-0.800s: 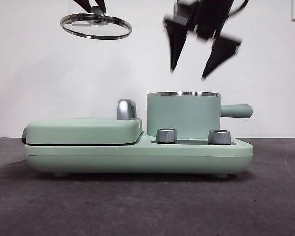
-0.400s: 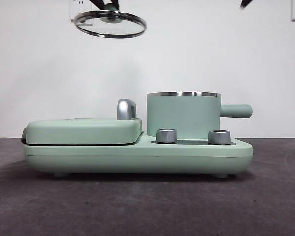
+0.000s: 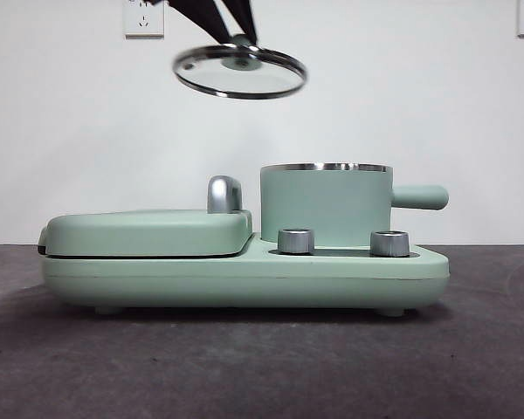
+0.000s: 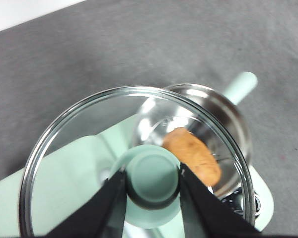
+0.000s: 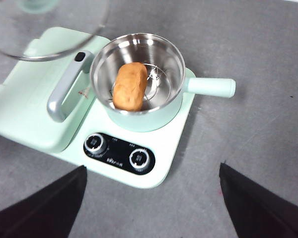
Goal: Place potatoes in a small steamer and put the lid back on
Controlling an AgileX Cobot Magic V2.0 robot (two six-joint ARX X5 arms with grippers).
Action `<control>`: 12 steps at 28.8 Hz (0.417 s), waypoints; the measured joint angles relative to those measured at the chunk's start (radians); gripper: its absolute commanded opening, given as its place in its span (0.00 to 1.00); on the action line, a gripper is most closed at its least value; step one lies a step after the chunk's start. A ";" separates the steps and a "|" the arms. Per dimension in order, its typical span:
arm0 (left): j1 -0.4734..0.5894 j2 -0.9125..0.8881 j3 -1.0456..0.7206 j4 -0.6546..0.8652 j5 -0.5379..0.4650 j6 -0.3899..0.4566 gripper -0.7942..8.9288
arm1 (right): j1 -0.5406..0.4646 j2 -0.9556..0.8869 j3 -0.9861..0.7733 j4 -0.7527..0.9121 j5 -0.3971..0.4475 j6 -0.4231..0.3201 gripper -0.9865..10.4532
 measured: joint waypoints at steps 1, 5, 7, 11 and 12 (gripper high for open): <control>-0.010 0.000 -0.013 0.013 0.000 0.000 0.09 | 0.000 -0.044 -0.042 0.015 0.000 0.000 0.46; -0.050 0.000 -0.077 0.095 0.000 0.011 0.09 | 0.001 -0.232 -0.211 0.064 -0.001 0.012 0.46; -0.068 0.000 -0.115 0.147 0.000 0.011 0.09 | 0.001 -0.322 -0.282 0.073 0.000 0.021 0.46; -0.098 0.000 -0.198 0.227 0.000 0.012 0.09 | 0.001 -0.465 -0.334 0.086 0.000 0.026 0.46; -0.103 0.000 -0.217 0.243 0.000 0.012 0.09 | 0.001 -0.492 -0.334 0.090 0.000 0.027 0.46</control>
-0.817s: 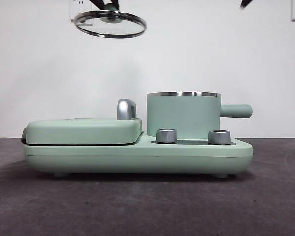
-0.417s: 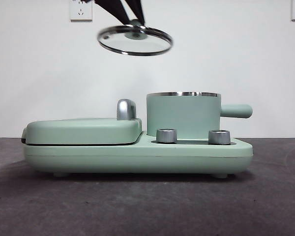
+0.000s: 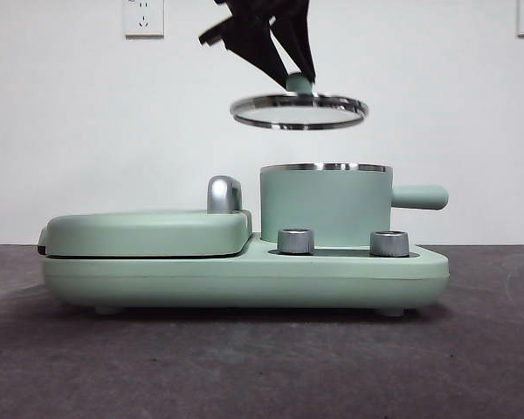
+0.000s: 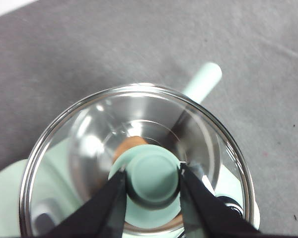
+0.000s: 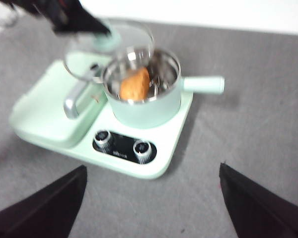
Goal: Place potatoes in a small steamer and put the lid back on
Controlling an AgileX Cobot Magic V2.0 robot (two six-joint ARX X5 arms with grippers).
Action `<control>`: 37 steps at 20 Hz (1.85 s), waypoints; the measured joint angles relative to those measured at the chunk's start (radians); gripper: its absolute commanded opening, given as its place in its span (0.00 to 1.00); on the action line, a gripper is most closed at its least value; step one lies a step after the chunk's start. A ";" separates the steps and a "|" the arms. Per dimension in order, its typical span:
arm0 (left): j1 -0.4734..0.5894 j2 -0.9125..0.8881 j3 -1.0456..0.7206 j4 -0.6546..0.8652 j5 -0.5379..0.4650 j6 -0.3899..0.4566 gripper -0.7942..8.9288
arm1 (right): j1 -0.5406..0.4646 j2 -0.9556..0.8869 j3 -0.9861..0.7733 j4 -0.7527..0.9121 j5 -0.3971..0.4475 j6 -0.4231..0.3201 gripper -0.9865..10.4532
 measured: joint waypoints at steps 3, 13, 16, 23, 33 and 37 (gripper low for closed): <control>-0.007 0.004 -0.016 0.046 0.000 0.003 0.09 | 0.000 -0.032 0.000 0.001 0.000 0.000 0.46; -0.018 0.076 -0.016 0.125 0.004 0.026 0.09 | 0.001 -0.033 0.000 -0.013 -0.045 0.001 0.46; -0.020 0.076 -0.016 0.144 0.004 0.026 0.09 | 0.001 -0.033 0.000 -0.013 -0.053 0.001 0.46; -0.020 0.119 -0.016 0.158 0.004 0.026 0.09 | 0.001 -0.033 0.000 -0.013 -0.053 0.001 0.46; -0.020 0.131 -0.016 0.172 0.004 0.025 0.09 | 0.001 -0.033 0.000 -0.013 -0.053 0.001 0.46; -0.019 0.140 -0.016 0.172 0.003 0.024 0.09 | 0.001 -0.033 0.000 -0.013 -0.053 0.001 0.46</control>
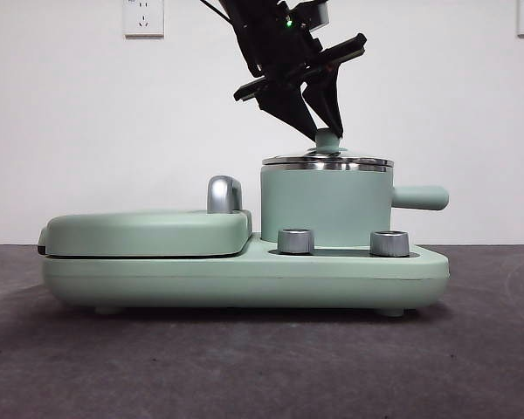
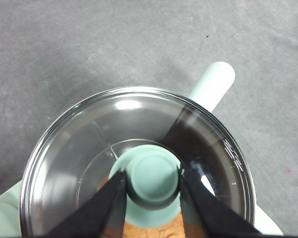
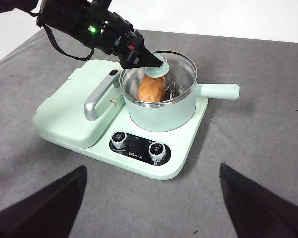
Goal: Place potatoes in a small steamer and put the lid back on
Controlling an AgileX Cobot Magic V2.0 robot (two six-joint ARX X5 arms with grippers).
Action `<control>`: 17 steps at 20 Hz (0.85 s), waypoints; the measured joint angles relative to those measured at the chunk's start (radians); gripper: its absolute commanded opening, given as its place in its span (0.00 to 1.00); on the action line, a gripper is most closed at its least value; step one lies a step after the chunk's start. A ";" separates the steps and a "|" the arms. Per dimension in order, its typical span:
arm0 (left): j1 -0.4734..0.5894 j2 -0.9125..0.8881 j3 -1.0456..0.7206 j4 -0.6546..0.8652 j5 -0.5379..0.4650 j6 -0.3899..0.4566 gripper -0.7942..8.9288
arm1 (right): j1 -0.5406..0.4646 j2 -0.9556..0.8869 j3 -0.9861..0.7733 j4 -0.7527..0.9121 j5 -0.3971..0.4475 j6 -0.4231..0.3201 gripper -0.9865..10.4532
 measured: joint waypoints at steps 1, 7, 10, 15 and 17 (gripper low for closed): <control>0.000 0.000 0.000 0.000 0.000 0.000 0.09 | 0.000 0.000 0.000 0.000 0.000 0.000 0.46; 0.000 0.000 0.000 -0.003 0.000 0.000 0.19 | 0.000 0.000 0.000 0.000 0.000 0.000 0.46; 0.000 0.000 0.000 -0.002 0.001 0.001 0.49 | 0.000 0.000 0.000 0.000 0.000 0.000 0.46; -0.001 -0.008 0.009 -0.061 0.001 0.001 0.56 | 0.000 0.000 0.000 0.000 0.000 0.000 0.46; 0.000 -0.050 0.009 -0.156 0.001 0.001 0.56 | 0.000 0.000 0.000 0.000 0.000 0.000 0.46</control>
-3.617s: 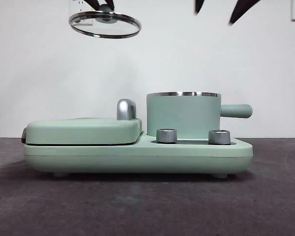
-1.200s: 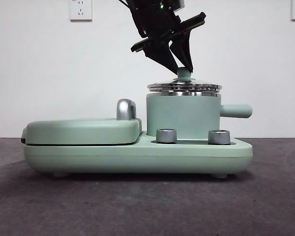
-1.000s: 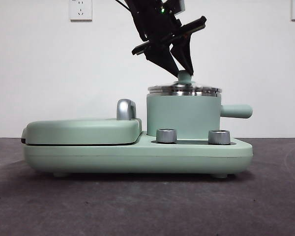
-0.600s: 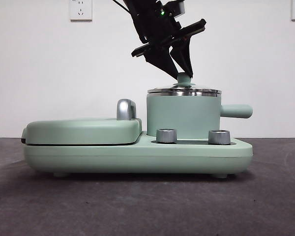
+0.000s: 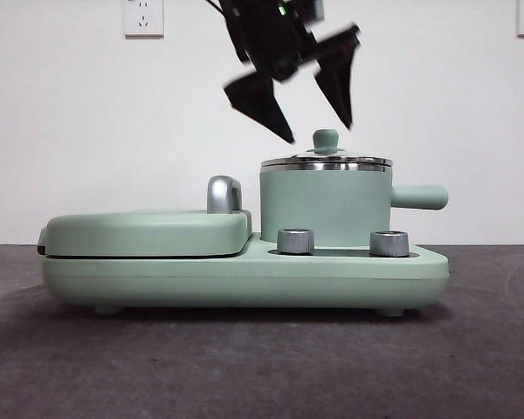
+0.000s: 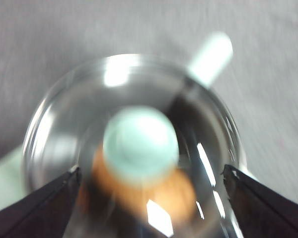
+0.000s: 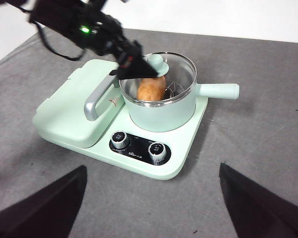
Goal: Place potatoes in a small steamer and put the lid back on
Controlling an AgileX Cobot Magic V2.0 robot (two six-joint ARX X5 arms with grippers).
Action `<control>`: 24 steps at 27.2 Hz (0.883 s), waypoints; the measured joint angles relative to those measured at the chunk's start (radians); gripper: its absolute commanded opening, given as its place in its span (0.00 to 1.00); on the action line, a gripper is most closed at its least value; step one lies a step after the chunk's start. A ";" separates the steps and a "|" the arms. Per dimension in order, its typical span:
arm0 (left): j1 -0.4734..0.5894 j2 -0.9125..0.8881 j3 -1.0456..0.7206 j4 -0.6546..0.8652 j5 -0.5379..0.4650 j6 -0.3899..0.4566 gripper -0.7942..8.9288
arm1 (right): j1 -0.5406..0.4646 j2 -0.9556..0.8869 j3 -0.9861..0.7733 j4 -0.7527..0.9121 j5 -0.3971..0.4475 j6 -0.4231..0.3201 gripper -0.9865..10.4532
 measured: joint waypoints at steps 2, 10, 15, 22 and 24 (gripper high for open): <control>0.000 -0.088 0.000 -0.121 0.000 0.000 0.56 | 0.000 0.000 0.000 0.000 -0.003 0.000 0.46; -0.001 -0.405 -0.012 -0.480 0.000 -0.047 0.55 | 0.000 0.002 0.000 0.000 -0.128 0.000 0.46; -0.019 -0.613 -0.198 -0.439 0.002 -0.068 0.55 | 0.000 0.007 0.000 0.000 -0.132 0.000 0.46; -0.019 -1.019 -0.770 -0.073 0.002 -0.132 0.55 | 0.000 0.021 -0.014 0.010 -0.157 0.000 0.46; -0.021 -1.145 -0.934 0.061 0.002 -0.148 0.55 | 0.000 0.021 -0.045 0.023 -0.169 0.000 0.45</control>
